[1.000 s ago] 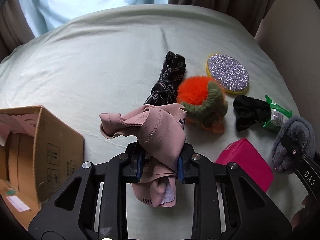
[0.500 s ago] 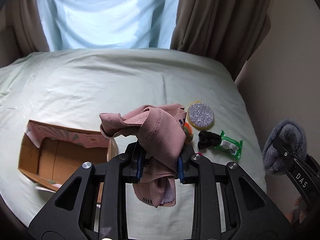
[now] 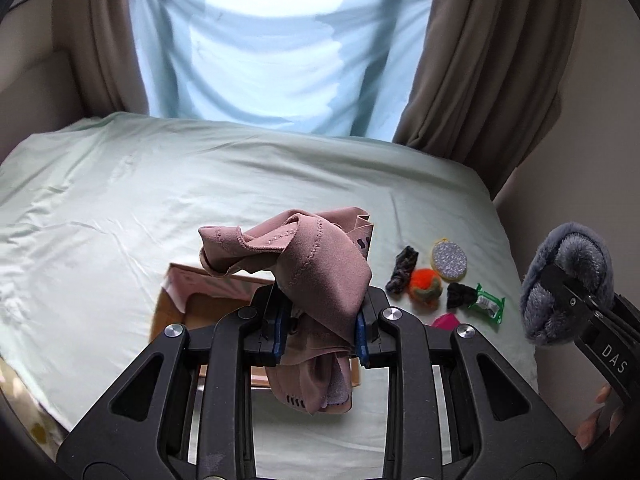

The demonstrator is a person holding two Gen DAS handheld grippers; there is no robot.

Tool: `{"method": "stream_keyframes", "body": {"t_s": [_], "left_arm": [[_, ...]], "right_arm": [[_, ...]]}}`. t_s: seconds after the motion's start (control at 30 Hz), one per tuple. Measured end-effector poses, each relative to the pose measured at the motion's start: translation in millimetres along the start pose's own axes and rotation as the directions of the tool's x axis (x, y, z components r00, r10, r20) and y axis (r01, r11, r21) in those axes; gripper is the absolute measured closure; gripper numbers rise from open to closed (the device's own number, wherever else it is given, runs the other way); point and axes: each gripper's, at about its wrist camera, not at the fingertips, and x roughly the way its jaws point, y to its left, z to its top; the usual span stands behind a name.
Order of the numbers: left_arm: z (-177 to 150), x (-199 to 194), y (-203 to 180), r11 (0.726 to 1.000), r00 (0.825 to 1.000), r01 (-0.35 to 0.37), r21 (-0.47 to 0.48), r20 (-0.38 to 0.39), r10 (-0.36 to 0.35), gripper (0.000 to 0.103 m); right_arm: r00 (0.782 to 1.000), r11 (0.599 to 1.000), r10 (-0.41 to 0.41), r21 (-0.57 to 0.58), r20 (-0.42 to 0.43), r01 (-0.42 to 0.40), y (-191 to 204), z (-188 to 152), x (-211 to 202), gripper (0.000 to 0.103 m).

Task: Organize soft objects
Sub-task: 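Carry the pink fabric and grey sock over the cardboard box with both tools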

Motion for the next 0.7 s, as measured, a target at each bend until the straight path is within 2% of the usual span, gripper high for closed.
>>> {"method": "stream_keyframes", "body": {"t_s": [0.2,0.4,0.53,0.7], "left_arm": [[-1,12,73,1.000,0.998,-0.017,0.006,-0.061,0.017,0.080],[-11,47,129,1.000,0.987,-0.008,0.024,-0.159,0.011,0.080],[-22,90,151,0.999,0.967,-0.010,0.047,-0.254,0.022,0.080],[-40,145,157,0.997,0.928,-0.010,0.080,-0.370,0.039,0.080]], "right_arm": [[0.995,0.998,0.063,0.029,-0.072,-0.061,80,-9,21,0.054],[0.982,0.998,0.069,0.022,-0.178,-0.066,136,-23,66,0.054],[0.957,0.996,0.083,0.053,-0.278,-0.071,156,-38,108,0.054],[0.906,0.997,0.070,0.050,-0.417,-0.054,174,-59,173,0.054]]}}
